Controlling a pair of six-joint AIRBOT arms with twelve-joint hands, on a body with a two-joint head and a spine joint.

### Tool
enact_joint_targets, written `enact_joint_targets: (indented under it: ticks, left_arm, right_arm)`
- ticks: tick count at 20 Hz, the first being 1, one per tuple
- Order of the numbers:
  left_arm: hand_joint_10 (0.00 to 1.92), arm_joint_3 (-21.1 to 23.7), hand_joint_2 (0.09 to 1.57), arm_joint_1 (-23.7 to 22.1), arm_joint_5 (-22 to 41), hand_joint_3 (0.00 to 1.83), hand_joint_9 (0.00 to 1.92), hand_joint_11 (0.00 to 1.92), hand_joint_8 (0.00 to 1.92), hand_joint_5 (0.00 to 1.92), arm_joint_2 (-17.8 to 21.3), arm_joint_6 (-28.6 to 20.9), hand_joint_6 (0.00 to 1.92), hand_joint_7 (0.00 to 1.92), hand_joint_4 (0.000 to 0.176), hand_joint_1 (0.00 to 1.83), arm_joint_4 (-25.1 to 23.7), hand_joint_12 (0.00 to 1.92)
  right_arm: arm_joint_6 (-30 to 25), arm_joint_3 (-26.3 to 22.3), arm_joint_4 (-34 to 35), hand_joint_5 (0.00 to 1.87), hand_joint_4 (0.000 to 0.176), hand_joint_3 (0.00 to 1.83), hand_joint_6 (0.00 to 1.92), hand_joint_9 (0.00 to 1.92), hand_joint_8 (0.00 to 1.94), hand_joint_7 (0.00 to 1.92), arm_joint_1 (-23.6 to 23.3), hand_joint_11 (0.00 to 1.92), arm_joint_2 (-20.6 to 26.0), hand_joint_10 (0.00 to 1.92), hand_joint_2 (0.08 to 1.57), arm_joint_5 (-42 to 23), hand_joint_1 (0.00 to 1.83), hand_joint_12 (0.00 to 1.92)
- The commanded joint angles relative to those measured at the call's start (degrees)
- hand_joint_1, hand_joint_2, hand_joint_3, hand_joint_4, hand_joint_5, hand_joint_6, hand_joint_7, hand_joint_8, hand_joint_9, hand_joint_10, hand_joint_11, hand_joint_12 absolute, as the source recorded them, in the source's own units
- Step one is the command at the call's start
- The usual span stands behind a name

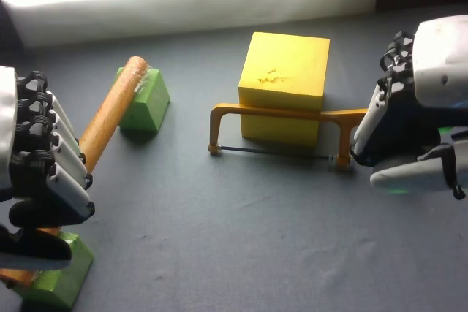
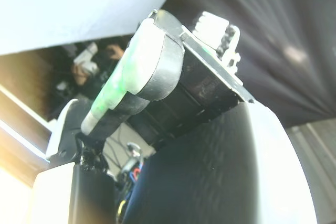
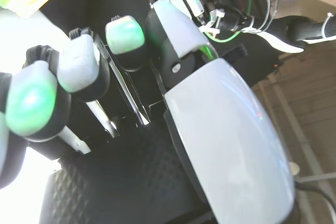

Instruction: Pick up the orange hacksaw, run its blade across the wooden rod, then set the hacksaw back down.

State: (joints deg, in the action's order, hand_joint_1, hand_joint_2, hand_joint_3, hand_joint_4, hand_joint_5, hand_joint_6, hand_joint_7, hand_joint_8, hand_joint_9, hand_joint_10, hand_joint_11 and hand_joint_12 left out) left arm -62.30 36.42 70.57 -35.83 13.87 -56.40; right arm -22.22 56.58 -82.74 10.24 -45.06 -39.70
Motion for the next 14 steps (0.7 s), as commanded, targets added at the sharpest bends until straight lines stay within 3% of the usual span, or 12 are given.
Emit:
enact_joint_targets:
  ticks: [1,3,9,11,14]
  left_arm:
    - [0.02,0.0,1.05,-0.5,3.6,0.31,0.02,0.0,0.01,0.06,0.4,0.2,0.02,0.05,0.0,0.0,4.3,0.22]
    - [0.0,-0.5,1.2,-0.4,3.0,0.02,0.03,0.0,0.0,0.07,0.3,0.2,0.0,0.05,0.004,0.0,4.3,0.22]
    - [0.0,0.2,1.2,-0.4,-0.7,0.01,0.03,0.0,0.0,0.07,0.8,0.2,0.0,0.05,0.0,0.0,6.0,0.23]
    - [0.0,0.7,1.19,-0.3,-2.7,0.0,0.0,0.0,0.0,0.05,1.0,0.2,0.0,0.02,0.0,0.0,6.4,0.11]
    - [0.0,1.3,1.19,-0.4,-7.0,0.0,0.01,0.0,0.0,0.05,1.8,0.2,0.0,0.03,0.0,0.0,6.4,0.11]
  right_arm:
    - [-1.2,-0.3,2.1,0.11,0.0,0.13,0.02,0.16,0.04,0.14,-1.4,0.01,0.3,0.07,0.99,-2.0,0.02,0.8]
    - [-3.7,-0.6,-1.6,0.09,0.0,0.01,0.0,0.15,0.0,0.12,-2.6,0.0,0.1,0.0,1.05,-1.8,0.01,0.72]
    - [-3.7,-1.6,-1.6,0.08,0.0,0.0,0.0,0.15,0.0,0.12,-2.5,0.0,0.4,0.0,1.03,-3.1,0.06,0.68]
    - [-4.6,-1.5,-1.6,0.04,0.0,0.0,0.0,0.12,0.0,0.08,-3.0,0.0,0.4,0.0,1.01,-1.7,0.07,0.65]
    - [-18.9,0.8,-1.6,0.06,0.0,0.0,0.01,0.13,0.01,0.1,-3.3,0.0,0.8,0.0,1.01,2.7,0.17,0.64]
